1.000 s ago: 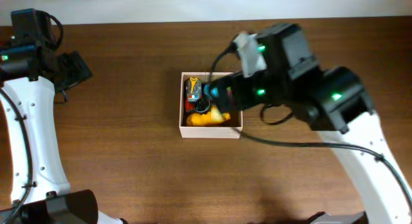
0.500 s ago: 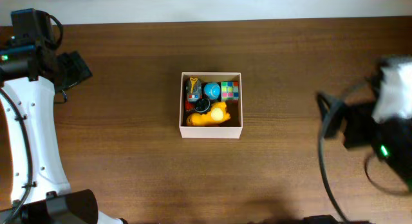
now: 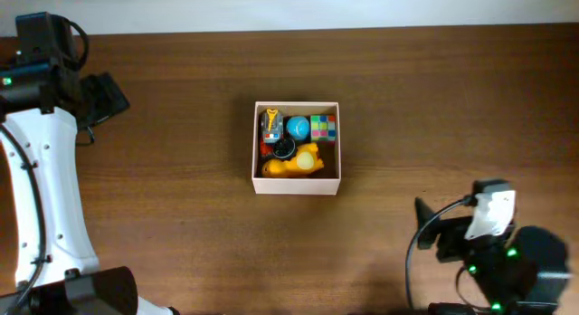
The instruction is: Pack container
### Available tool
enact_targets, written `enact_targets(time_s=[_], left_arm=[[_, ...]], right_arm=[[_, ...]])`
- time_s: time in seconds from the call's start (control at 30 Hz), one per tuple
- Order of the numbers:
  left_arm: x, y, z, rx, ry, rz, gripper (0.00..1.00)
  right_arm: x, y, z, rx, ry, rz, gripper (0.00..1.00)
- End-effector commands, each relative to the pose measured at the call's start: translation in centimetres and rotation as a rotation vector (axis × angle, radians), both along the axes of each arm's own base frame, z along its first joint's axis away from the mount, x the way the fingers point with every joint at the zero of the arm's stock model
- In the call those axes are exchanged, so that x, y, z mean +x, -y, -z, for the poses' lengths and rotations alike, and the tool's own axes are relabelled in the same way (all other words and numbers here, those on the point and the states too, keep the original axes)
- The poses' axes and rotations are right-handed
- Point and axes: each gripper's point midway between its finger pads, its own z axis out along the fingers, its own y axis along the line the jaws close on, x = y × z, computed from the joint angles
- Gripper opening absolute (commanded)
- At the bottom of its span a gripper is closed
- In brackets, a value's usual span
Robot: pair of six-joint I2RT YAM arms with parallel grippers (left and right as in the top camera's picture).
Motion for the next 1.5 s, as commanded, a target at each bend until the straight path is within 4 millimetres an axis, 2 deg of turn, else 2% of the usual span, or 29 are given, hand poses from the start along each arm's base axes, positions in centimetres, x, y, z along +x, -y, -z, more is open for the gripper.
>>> enact_targets(time_s=[0.0,0.23,0.37,0.67,1.0,1.47], left_arm=[[0.0,-0.3,0.0,0.009,-0.006,0.007,0.99],[0.0,-0.3,0.0,0.009,-0.006,0.007,0.99],[0.0,-0.3,0.0,0.009,-0.006,0.007,0.99],[0.0,-0.3,0.0,0.009,-0.006,0.007,0.99],[0.0,-0.3,0.0,0.009,-0.006,0.007,0.99],[0.0,-0.3,0.0,0.009,-0.006,0.007,0.99]], right_arm=[[-0.2,-0.5,4.6,0.011,-0.003,-0.028,0.99],[0.0,-0.4,9.3,0.004,0.055,-0.025,0.99],[-0.2,-0.4,10.8,0.001,0.083,-0.025,0.99],[-0.2,-0.4,11.2,0.000,0.093,-0.026,0.99],[-0.2,-0.4,13.7,0.006,0.035,-0.025,0.99],[-0.2,-0.4,13.7,0.006,0.034,-0.025,0.99]])
